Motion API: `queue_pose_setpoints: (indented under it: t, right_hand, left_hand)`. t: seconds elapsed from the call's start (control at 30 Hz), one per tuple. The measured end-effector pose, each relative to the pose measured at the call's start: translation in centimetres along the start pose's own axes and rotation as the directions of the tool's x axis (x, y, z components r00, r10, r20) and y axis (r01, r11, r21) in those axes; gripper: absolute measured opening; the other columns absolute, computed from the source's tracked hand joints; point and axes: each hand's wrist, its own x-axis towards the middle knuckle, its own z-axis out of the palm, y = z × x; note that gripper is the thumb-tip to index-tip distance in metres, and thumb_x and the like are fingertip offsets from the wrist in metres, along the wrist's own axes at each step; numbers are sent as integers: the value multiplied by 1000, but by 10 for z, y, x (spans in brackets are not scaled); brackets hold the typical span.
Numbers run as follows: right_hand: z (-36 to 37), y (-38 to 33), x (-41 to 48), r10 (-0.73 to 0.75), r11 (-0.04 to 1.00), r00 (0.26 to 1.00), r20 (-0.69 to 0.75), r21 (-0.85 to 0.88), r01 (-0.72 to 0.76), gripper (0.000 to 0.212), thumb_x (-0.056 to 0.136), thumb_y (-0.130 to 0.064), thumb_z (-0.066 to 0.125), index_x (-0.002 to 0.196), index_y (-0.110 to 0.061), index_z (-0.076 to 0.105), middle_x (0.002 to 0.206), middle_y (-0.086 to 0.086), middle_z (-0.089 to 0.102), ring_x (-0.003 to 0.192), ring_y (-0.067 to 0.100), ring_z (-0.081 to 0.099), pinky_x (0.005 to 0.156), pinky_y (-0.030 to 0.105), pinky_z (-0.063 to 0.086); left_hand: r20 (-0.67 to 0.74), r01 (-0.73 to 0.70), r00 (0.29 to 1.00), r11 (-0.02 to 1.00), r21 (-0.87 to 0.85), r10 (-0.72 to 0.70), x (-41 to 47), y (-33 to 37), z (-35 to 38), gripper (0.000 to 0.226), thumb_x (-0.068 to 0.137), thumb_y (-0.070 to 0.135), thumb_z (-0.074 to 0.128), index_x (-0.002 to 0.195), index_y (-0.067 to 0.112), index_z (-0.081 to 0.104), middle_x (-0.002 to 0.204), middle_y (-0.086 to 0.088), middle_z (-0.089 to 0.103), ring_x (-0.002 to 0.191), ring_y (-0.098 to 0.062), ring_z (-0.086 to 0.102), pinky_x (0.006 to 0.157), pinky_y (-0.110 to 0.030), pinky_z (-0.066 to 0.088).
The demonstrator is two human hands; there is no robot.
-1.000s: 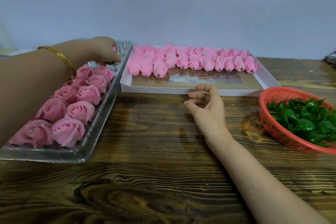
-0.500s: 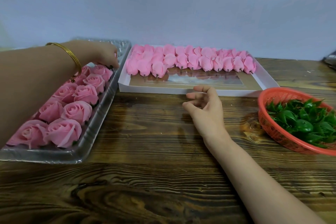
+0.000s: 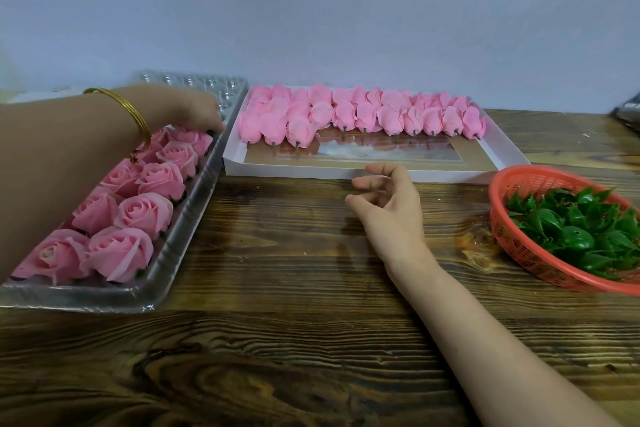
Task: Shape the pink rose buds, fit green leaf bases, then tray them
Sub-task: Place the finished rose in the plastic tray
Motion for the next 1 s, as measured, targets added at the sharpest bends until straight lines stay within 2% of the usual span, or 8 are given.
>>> queue_pose_setpoints:
  t: [0.2,0.33,0.43,0.57,0.63,0.7,0.87,1.0]
  right_hand:
    - [0,0,1,0,1000,1000,-5,-15,0,40,72,-1,67,94,-32,52,92,-3,66,67,10,58,80,38,53]
    - [0,1,0,2,1000,1000,-4,-27,-2,40,72,-2,67,94,-32,52,92,-4,66,68,10,59,82,41,54]
    - [1,0,0,11,1000,1000,-8,-22,-11,39,69,-5,67,93,-32,52,91,-4,66,68,12,59,84,46,55]
    - [2,-1,-1,19,1000,1000,-7,-15,-19,39,67,-6,66,93,-32,53,91,-4,66,70,14,59,86,49,54]
    - [1,-1,-1,17,1000,1000,-8,-20,-17,39,68,-6,67,94,-32,53,91,-4,66,70,14,59,86,49,54]
    - [1,-1,-1,15,1000,1000,-7,-25,-15,40,70,-3,67,94,-31,52,91,-4,66,71,15,60,86,49,54]
    - [1,-2,-1,22,999,1000,-3,-25,-22,42,73,2,67,94,-31,52,91,-3,65,72,17,60,86,51,54]
    - [1,-4,-3,37,999,999,2,-25,-37,39,65,-11,66,94,-32,52,91,-3,65,74,19,61,86,51,54]
  left_hand:
    - [-42,22,999,1000,19,-21,0,1,3,31,94,14,61,67,8,46,78,-13,52,83,-30,50,69,-31,36]
    - [-44,52,998,998,43,-51,-1,2,4,33,97,18,57,68,6,47,71,-9,49,66,-24,47,54,-29,32]
    - [-10,35,999,999,19,-35,0,2,4,37,101,18,50,66,6,46,69,-10,48,59,-19,43,53,-30,33]
    - [34,19,999,1000,15,-19,-2,4,5,43,105,29,40,73,4,54,85,-17,58,66,-23,53,70,-38,45]
    - [84,30,996,999,10,-31,-2,5,5,53,105,39,37,100,-6,63,109,-26,62,97,-37,63,91,-46,47]
    - [123,53,991,998,-28,-50,-1,4,4,65,103,47,38,119,-13,57,127,-30,58,119,-45,55,99,-49,44]
    - [186,72,981,996,-46,-62,-3,7,5,69,102,51,36,130,-10,51,136,-29,52,122,-42,53,99,-49,45]
    - [194,67,979,998,22,-70,-6,11,5,63,104,46,33,131,-8,53,137,-26,51,124,-39,51,105,-47,43]
